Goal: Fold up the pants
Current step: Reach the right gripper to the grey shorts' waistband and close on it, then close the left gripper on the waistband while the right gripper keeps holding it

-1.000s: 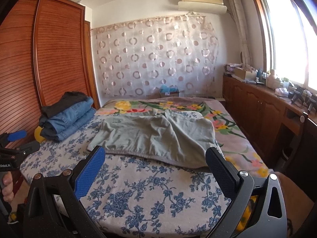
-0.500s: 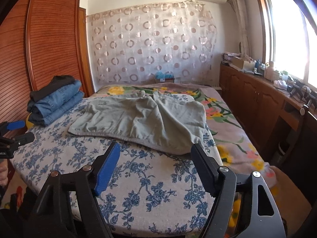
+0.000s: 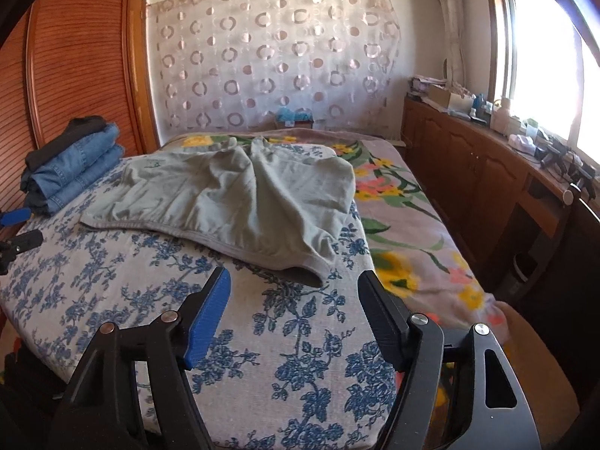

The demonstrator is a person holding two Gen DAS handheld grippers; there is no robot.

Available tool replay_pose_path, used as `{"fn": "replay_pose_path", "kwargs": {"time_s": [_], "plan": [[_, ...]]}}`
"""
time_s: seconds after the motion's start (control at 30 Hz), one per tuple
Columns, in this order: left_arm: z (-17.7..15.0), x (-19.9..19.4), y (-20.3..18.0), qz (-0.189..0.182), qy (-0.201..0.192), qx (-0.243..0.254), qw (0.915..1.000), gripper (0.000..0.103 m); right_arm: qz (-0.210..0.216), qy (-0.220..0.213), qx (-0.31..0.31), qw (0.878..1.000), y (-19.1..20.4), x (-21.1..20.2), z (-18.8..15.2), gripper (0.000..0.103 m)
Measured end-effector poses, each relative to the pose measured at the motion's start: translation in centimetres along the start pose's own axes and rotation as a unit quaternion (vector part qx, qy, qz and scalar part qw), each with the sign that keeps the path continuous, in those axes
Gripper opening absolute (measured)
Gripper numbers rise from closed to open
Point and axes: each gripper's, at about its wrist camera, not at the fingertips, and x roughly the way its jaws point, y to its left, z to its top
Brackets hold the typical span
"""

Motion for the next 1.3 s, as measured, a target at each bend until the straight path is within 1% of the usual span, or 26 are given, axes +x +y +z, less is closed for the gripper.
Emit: {"fn": "replay_pose_path", "kwargs": {"time_s": [0.1,0.17,0.23,0.33,0.37,0.47,0.53,0.57,0.63,0.7,0.77,0.83,0.87,0.93,1.0,1.13,1.3], "plan": [[0.2,0.8,0.3,-0.006,0.01,0.004,0.9999,0.103,-0.006,0.022,-0.003,1.0,-1.0,1.6,0.0,0.059],[0.3,1.4,0.4,-0.008,0.015,0.008,0.9998,0.103,-0.012,0.033,-0.006,0.999,-1.5,2.4,0.0,0.055],[0.3,1.9,0.4,-0.009,0.02,0.013,0.9997,0.103,-0.013,0.043,-0.012,0.999,-1.6,3.1,0.0,0.049],[0.2,2.6,0.4,-0.008,0.028,0.017,0.9994,0.103,-0.017,0.052,-0.02,0.998,-1.7,3.8,0.0,0.044],[0.2,2.8,0.4,-0.011,0.03,0.015,0.9994,0.103,-0.018,0.055,-0.022,0.998,-1.7,4.0,-0.1,0.043],[0.1,3.4,0.6,-0.022,0.041,0.01,0.9989,0.103,-0.02,0.069,-0.027,0.997,-1.7,4.6,0.0,0.036],[0.1,3.8,0.6,-0.017,0.044,0.013,0.9988,0.103,-0.02,0.076,-0.033,0.996,-1.5,5.1,0.2,0.027],[0.1,3.8,0.6,-0.018,0.043,0.015,0.9988,0.103,-0.023,0.077,-0.035,0.996,-1.4,5.3,0.3,0.024],[0.2,4.0,0.7,-0.016,0.04,0.018,0.9989,0.102,-0.032,0.079,-0.041,0.996,-1.1,5.7,0.7,0.015],[0.4,4.3,0.9,-0.013,0.043,0.02,0.9988,0.098,-0.031,0.077,-0.04,0.996,-0.9,6.0,1.0,0.011],[0.5,4.6,1.1,-0.016,0.045,0.021,0.9986,0.095,-0.03,0.072,-0.04,0.996,-0.8,6.1,1.2,0.01],[0.7,4.9,1.3,-0.014,0.048,0.024,0.9985,0.088,-0.028,0.067,-0.038,0.997,-0.7,6.2,1.4,0.01],[0.8,5.0,1.3,-0.012,0.05,0.027,0.9983,0.086,-0.027,0.065,-0.036,0.997,-0.7,6.3,1.5,0.01],[0.9,5.6,1.2,-0.007,0.06,0.039,0.9974,0.077,-0.028,0.061,-0.034,0.997,-0.5,6.3,1.7,0.01],[0.9,6.0,1.1,0.0,0.068,0.048,0.9965,0.075,-0.027,0.053,-0.03,0.998,-0.3,6.3,1.9,0.01],[1.1,6.8,1.4,0.003,0.079,0.049,0.9956,0.064,-0.029,0.044,-0.031,0.998,0.0,6.5,2.4,0.01],[1.5,7.8,2.0,0.012,0.089,0.046,0.9949,0.06,-0.027,0.043,-0.02,0.999,-0.2,6.8,2.4,0.01]]}}
